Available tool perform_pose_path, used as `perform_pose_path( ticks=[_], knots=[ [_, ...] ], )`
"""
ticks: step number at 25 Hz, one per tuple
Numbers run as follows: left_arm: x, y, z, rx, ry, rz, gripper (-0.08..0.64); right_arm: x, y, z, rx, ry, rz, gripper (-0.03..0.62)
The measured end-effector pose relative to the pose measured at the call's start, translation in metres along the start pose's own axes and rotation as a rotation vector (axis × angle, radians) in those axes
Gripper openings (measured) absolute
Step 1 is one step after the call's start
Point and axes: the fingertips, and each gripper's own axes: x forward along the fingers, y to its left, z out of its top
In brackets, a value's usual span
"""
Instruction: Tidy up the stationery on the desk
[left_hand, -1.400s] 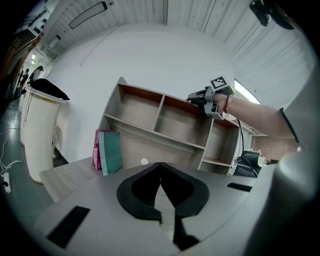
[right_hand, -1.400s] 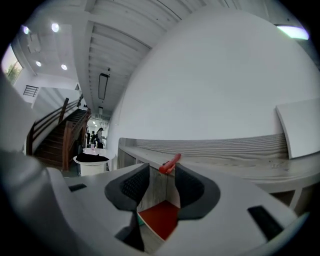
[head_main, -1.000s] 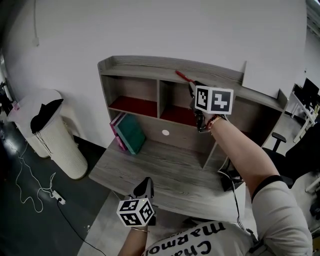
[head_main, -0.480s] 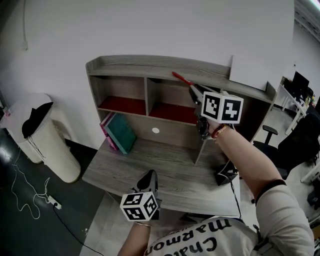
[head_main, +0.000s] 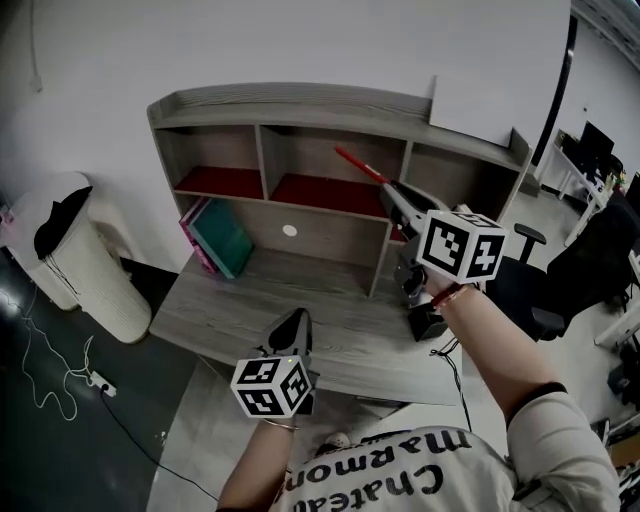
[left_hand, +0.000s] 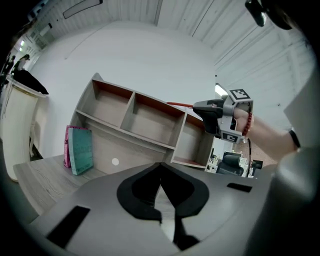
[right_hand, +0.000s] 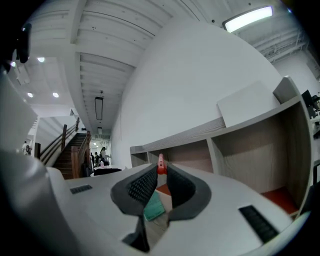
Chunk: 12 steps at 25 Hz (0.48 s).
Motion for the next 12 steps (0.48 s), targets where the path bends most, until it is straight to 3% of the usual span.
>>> perform_pose_path(
  ticks=[7, 12],
  knots=[
    [-0.022, -0.06, -0.013, 0.045, -0.031, -0.011, 0.015, -0.091, -0.002, -0.063, -0.001, 0.043, 0.005, 0.067],
    [-0.032, -0.099, -0.032, 0.034, -0.026, -0.037, 0.015, -0.149, -0.01, -0.106, 0.063, 0.081, -0.021, 0.067]
  ],
)
